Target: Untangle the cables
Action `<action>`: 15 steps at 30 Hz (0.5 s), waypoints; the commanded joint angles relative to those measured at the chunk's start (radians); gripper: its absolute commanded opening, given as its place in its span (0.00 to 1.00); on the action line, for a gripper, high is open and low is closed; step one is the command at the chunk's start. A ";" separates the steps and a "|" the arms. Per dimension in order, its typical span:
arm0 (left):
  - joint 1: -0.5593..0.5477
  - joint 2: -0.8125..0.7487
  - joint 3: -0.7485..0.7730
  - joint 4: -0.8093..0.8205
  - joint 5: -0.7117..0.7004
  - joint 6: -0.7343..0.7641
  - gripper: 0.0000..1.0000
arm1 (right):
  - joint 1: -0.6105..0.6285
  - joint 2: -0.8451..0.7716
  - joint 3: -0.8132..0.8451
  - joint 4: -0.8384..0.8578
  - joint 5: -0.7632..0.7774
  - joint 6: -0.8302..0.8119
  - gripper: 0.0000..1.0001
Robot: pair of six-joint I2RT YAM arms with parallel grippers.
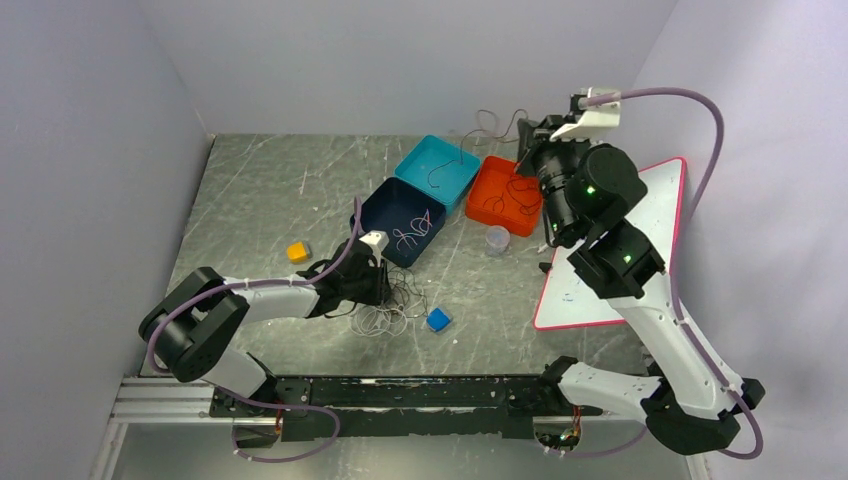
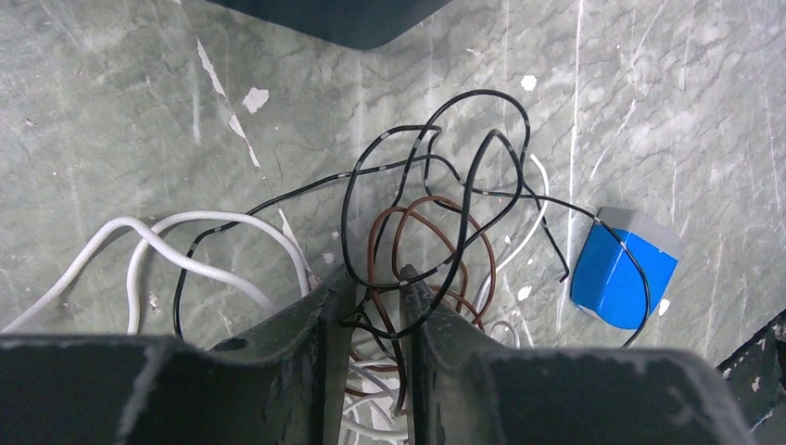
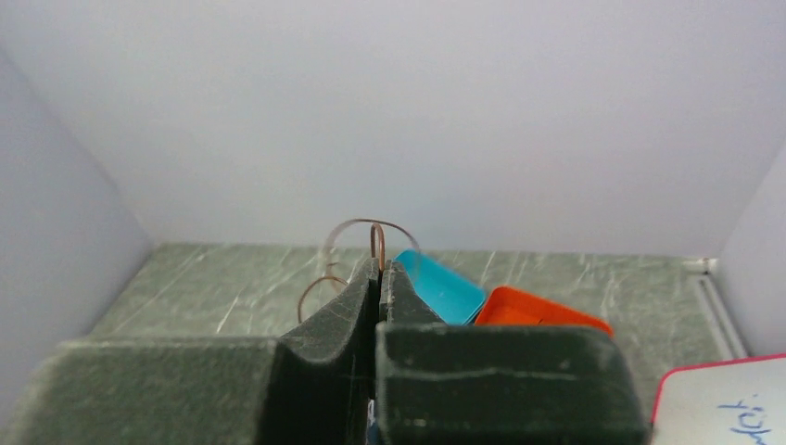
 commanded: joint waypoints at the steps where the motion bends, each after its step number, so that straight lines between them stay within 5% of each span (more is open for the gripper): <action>1: -0.011 0.035 -0.032 -0.039 -0.023 -0.003 0.29 | 0.001 0.005 0.055 0.073 0.101 -0.099 0.00; 15: -0.012 -0.031 -0.044 -0.073 -0.041 0.004 0.09 | -0.008 0.102 0.031 0.080 0.251 -0.187 0.00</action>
